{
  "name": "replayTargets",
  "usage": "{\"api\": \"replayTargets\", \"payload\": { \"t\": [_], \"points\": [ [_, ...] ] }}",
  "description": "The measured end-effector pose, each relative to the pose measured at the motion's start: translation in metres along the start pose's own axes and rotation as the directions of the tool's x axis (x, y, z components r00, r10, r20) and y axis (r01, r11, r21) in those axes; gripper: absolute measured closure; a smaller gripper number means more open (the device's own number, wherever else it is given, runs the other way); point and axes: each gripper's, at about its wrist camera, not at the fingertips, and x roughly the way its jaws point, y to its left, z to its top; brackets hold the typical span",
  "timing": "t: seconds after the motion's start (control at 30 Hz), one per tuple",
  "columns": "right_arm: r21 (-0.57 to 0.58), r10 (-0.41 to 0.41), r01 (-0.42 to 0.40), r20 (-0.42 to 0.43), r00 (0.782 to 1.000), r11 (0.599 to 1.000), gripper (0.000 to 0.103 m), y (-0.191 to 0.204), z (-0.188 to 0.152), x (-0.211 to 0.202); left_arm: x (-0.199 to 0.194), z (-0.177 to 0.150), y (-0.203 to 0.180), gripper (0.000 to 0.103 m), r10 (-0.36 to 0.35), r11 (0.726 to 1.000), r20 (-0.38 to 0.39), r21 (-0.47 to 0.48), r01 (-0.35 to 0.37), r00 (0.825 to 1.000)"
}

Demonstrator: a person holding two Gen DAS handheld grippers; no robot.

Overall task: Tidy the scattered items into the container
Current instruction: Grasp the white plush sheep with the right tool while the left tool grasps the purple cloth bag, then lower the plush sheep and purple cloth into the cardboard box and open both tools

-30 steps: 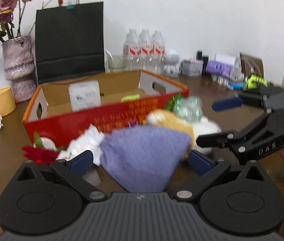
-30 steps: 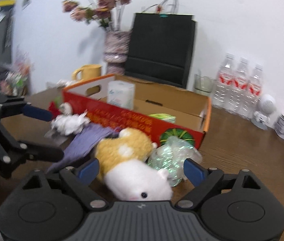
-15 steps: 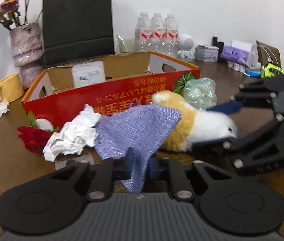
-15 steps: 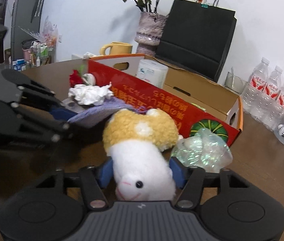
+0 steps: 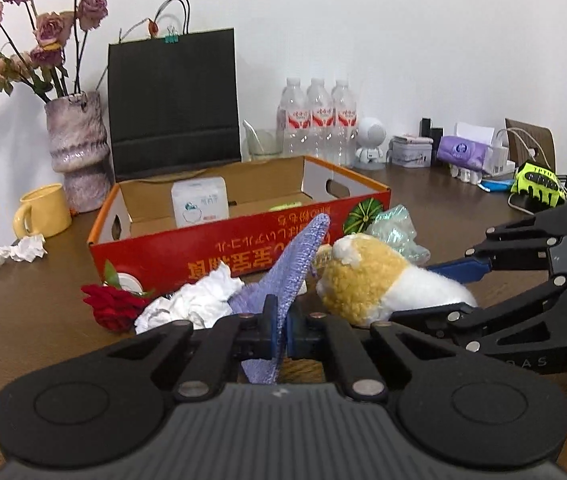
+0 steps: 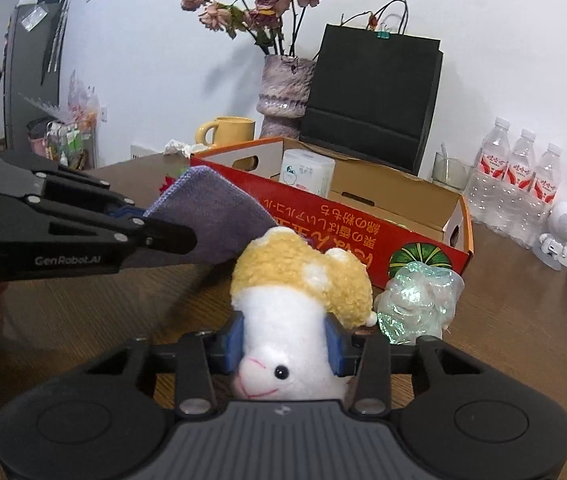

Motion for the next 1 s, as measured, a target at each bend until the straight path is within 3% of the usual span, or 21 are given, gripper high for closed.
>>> {"api": "replayTargets", "payload": {
  "t": [0.3,0.6,0.8,1.0],
  "points": [
    [0.049,-0.033,0.030,0.077,0.997,0.998,0.063,-0.002,0.012,-0.014,-0.017,0.018,0.000,0.099,0.017,0.998,0.122,0.058,-0.025,0.992],
    [0.111,-0.073,0.054,0.178,0.981,0.992,0.063,-0.018,0.047,-0.014,-0.015,0.061,0.014,0.099,0.053,0.996,0.263,0.058,-0.071,0.963],
    [0.145,-0.118,0.085,0.237,0.964,0.986,0.063,-0.040,0.086,0.004,0.004,0.103,0.031,0.099,0.076,0.994,0.358,0.048,-0.100,0.931],
    [0.181,-0.159,0.117,0.236,0.959,0.976,0.063,-0.069,0.111,0.047,0.049,0.130,0.066,0.099,0.120,0.992,0.383,-0.022,-0.121,0.916]
  ]
}}
